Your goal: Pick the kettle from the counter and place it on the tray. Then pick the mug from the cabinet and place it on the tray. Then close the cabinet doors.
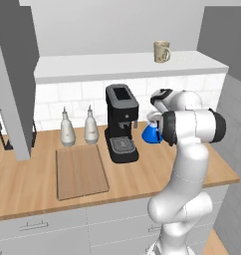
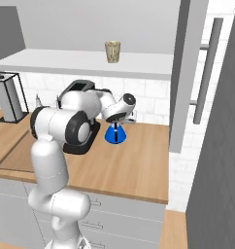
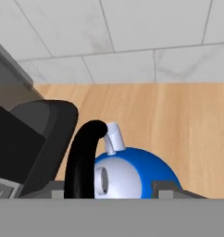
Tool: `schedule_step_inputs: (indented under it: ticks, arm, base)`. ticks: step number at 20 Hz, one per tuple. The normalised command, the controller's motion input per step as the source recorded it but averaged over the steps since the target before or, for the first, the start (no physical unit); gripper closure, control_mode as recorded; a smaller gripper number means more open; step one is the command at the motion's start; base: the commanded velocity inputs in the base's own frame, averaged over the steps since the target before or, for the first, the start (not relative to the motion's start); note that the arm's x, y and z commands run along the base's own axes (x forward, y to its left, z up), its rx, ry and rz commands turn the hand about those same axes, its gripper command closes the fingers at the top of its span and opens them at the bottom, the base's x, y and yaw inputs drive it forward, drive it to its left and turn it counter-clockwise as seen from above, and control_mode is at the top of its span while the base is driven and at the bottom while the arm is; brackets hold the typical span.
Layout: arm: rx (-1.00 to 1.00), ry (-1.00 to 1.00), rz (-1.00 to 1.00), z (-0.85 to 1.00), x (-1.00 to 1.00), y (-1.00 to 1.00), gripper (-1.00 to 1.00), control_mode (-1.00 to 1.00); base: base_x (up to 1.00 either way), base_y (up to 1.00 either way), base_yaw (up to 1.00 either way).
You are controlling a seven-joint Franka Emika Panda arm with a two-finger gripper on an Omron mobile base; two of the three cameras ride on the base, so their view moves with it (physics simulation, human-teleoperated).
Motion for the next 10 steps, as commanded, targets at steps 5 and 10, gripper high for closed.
schedule_step_inputs:
  ticks: [5,10]
  arm:
    - [0.0,0.0,0.0,-0.29,-0.28,0.0,1.0,-1.0]
    - [0.0,-0.01,0.01,-0.15,-0.38,0.0,1.0,-1.0]
  base:
    - [0.0,0.0,0.0]
    - [0.0,0.0,0.0]
